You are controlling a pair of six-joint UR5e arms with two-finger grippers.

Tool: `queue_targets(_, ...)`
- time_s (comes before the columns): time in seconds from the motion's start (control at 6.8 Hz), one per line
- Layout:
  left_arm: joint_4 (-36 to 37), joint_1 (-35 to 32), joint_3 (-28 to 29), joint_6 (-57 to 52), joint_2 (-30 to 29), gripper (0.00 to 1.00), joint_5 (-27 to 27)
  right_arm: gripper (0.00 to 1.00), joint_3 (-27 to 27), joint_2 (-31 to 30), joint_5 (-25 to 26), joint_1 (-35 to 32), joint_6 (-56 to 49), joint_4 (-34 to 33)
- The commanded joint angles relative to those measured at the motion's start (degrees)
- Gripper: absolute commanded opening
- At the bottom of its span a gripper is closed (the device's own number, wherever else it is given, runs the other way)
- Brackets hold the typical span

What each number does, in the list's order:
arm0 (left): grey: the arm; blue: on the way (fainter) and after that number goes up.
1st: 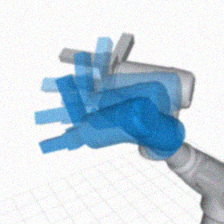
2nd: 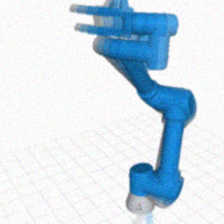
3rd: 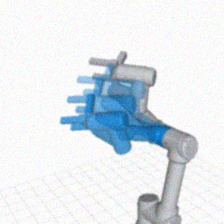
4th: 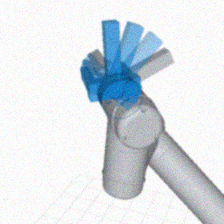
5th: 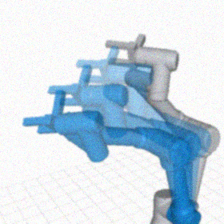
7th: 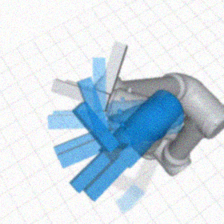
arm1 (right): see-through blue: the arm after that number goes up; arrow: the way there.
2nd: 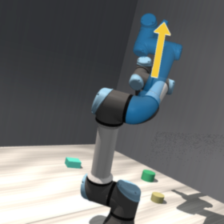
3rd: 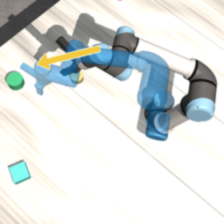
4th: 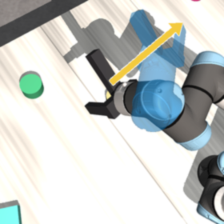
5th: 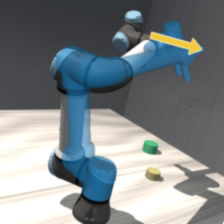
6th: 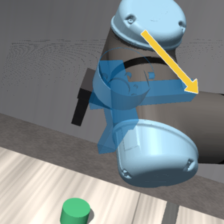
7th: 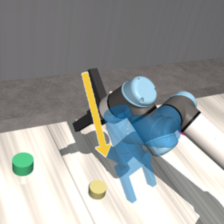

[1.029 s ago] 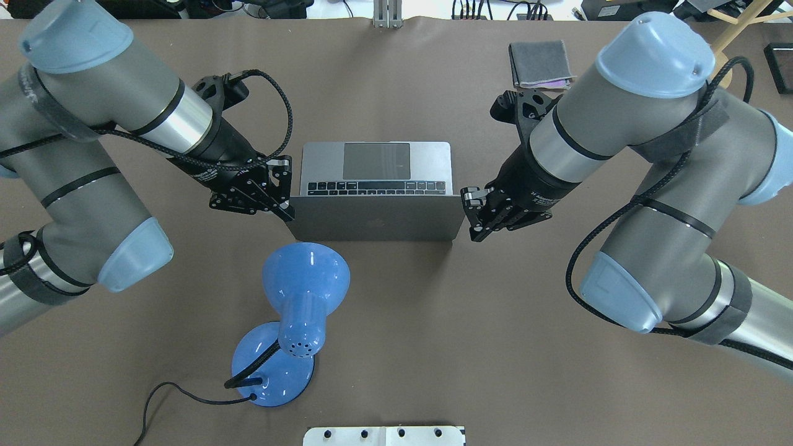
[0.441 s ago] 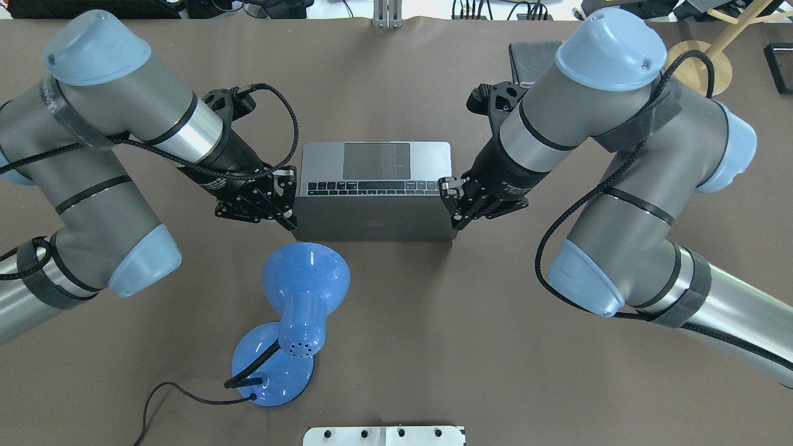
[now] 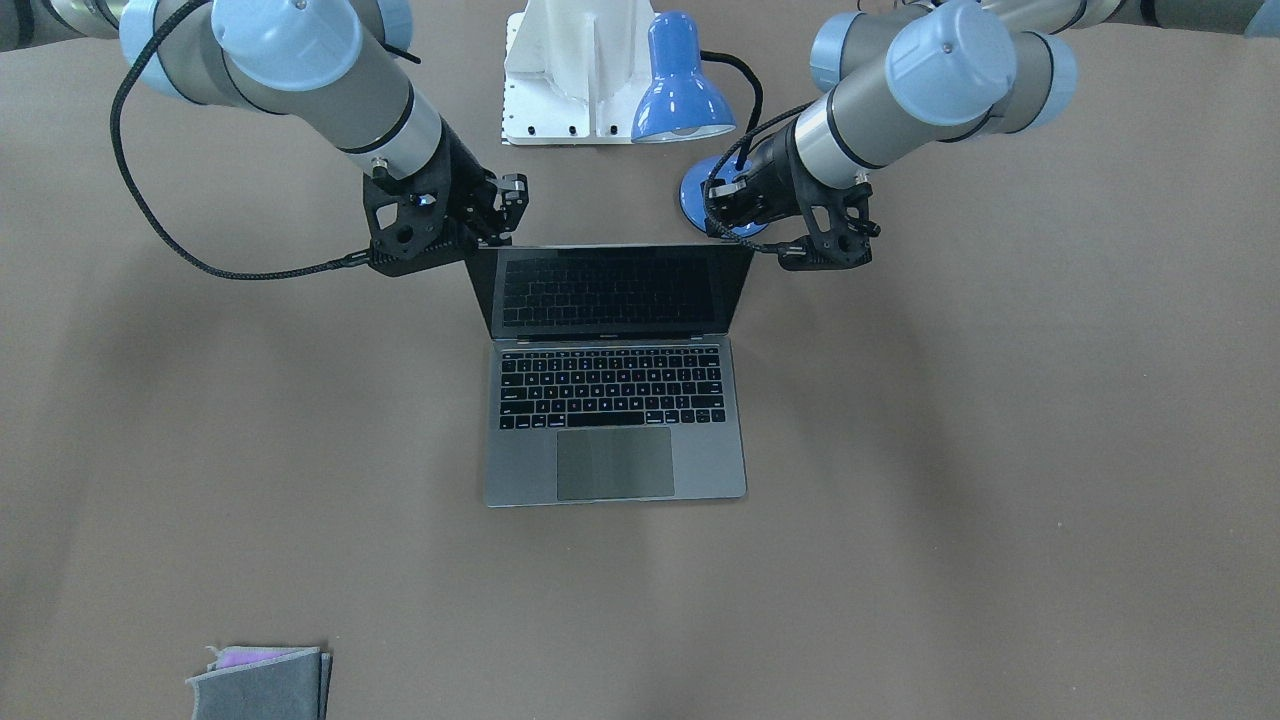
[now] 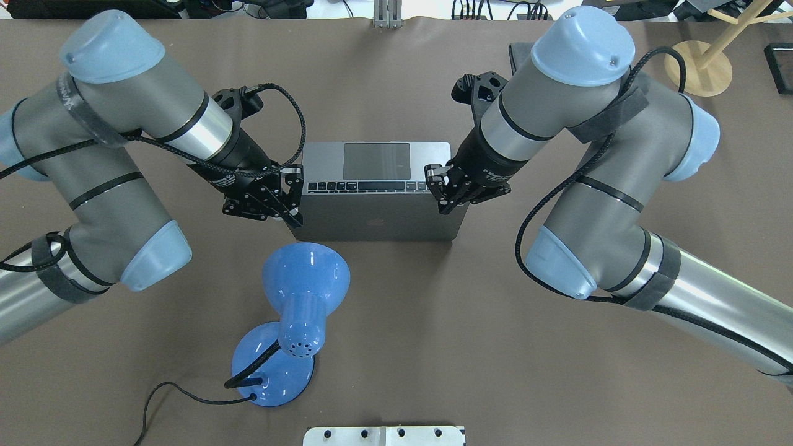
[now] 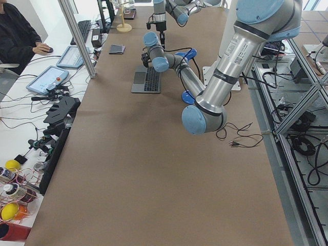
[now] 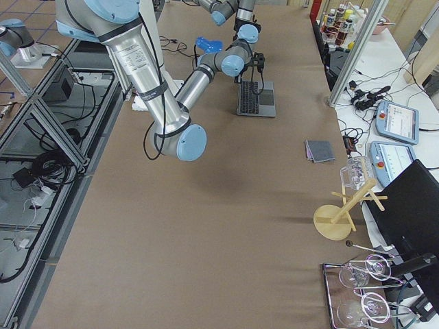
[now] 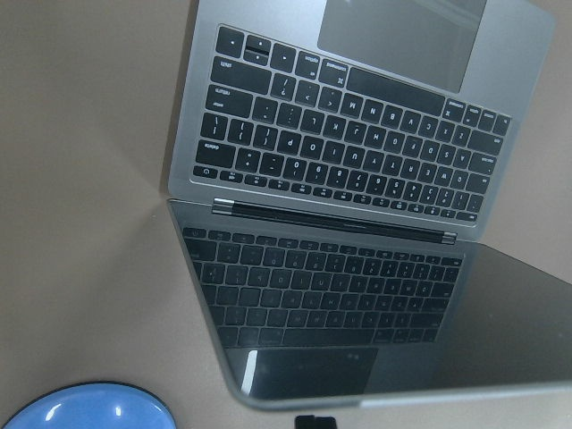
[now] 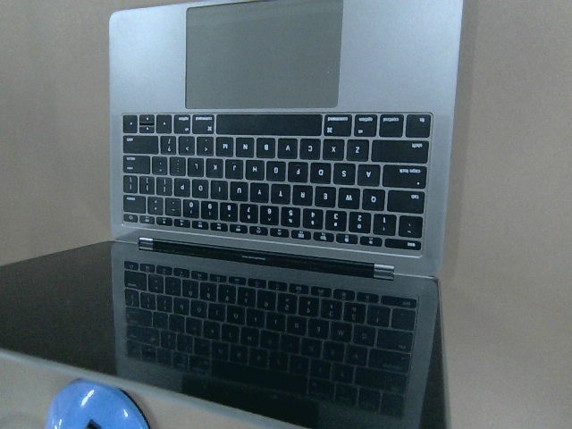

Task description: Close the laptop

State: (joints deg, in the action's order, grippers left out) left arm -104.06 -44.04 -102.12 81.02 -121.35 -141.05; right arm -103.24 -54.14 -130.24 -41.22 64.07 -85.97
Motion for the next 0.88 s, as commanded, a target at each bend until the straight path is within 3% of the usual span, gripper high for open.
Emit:
queue_targets(0.0,0.00,-0.08,3.31,-0.07,-3.17,0.00,0.34,0.00,1.99,1.76,0.43,-1.13,0.00,0.54)
queue_targets(0.44,-0.53,-0.96,11.22,-0.69,-9.24,0.00,5.25,0.00,4.35,3.60,0.34,-2.98,-0.08,0.63)
queue_targets(0.74,-4.45,-3.07,16.21,-0.69,-10.65,0.00,5.61,0.00,12.31,6.49,0.60,-2.99,-0.08,6.47)
